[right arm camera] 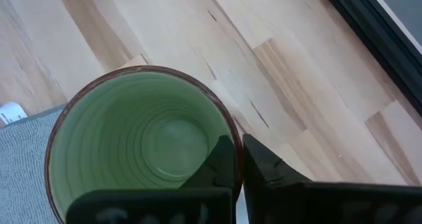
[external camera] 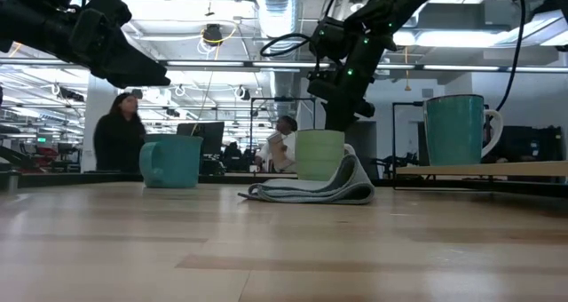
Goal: Stack small to large cups/mugs on shelf
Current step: Put the green mug on the shelf
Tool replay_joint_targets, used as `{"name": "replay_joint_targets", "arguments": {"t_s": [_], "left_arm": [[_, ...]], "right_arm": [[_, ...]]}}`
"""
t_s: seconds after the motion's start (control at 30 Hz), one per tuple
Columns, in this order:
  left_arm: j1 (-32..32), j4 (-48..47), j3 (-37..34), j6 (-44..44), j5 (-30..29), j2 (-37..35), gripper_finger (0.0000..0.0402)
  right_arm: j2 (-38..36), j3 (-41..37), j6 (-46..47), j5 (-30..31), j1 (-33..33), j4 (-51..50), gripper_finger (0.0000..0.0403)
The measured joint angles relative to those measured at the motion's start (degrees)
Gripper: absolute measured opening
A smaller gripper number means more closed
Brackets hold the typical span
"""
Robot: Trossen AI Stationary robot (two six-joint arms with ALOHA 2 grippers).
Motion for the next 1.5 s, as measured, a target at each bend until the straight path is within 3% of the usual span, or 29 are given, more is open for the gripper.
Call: {"name": "replay_joint_targets", "arguments": {"t_s": [0.63,1.13,1.5], "left_arm": [[-0.01,-0.66,0.0,0.0,0.0,0.0,0.0281],[-0.01,-1.95,0.0,-1.29,-0.01,0.01,0.0281],[-0.01,-3.02,0.0,-2.92,1.77,0.01,0.0281]], "right_arm": [[0.12,4.51,-0.85,-2.86,1.12,-7.36,0.0019],[0.05,13.72,-0.53,-3.39,7.12,-21.39,0.0019],[-9.34,10.82,3.59,-2.63,10.89,-22.86,0.0019]]}}
